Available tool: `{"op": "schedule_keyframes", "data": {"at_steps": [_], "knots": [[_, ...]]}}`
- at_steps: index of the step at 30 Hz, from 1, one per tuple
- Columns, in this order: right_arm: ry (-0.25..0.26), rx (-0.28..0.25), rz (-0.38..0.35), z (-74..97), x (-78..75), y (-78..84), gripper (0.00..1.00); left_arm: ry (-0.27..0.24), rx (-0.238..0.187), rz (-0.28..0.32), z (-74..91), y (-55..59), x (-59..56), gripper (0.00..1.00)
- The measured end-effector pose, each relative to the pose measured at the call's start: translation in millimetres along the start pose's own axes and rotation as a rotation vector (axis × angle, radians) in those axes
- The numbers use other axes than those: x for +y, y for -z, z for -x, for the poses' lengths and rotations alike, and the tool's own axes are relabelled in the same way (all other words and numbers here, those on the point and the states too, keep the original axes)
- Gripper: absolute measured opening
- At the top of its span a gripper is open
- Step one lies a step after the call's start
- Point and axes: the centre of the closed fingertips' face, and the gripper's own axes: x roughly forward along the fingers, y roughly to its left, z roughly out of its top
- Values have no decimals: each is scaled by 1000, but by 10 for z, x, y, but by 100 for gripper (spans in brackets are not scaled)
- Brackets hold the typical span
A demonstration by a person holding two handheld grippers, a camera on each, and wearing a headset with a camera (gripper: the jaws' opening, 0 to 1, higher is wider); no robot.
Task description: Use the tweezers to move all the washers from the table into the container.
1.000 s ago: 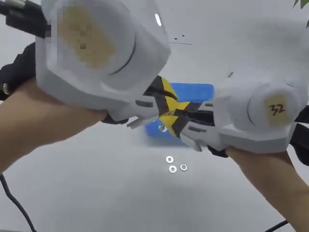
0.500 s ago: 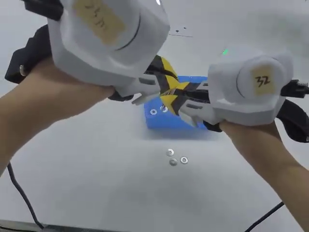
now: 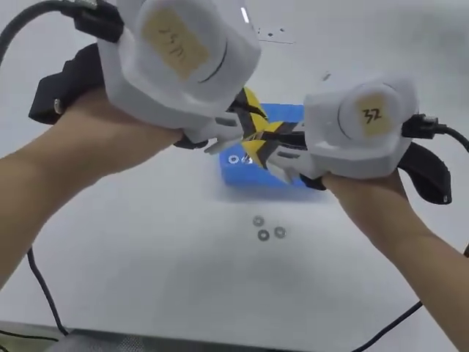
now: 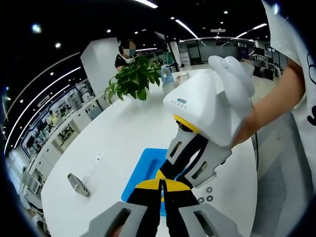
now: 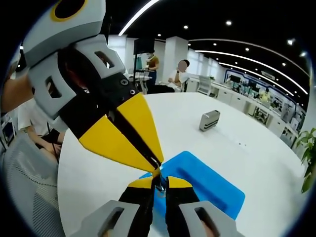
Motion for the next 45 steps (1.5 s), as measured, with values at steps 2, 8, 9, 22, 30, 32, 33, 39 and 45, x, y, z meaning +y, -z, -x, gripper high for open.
{"op": "schedule_keyframes", "data": {"at_steps": [2, 8, 9, 22, 30, 32, 33, 39, 45], "knots": [[3, 6, 4, -25, -12, 26, 4, -3, 1, 0, -18, 15, 3, 0], [1, 32, 14, -81, -25, 107, 4, 7, 18, 4, -104, 96, 12, 0], [2, 32, 10, -88, -34, 119, 4, 7, 19, 3, -118, 108, 17, 0], [3, 41, -27, -174, -54, 189, 4, 23, 35, -8, -199, 198, 38, 0], [6, 52, -18, -192, -55, 209, 4, 31, 29, -2, -202, 214, 40, 0], [0, 54, -27, -188, -48, 209, 5, 32, 32, -1, -199, 210, 36, 0], [0, 51, -34, -179, -46, 203, 5, 32, 32, -3, -188, 204, 30, 0], [12, 24, -35, -64, -24, 106, 6, 20, 15, -14, -78, 103, 2, 0], [27, -3, -29, 55, 12, -7, 6, 10, -5, -39, 59, -16, -45, 0]]}}
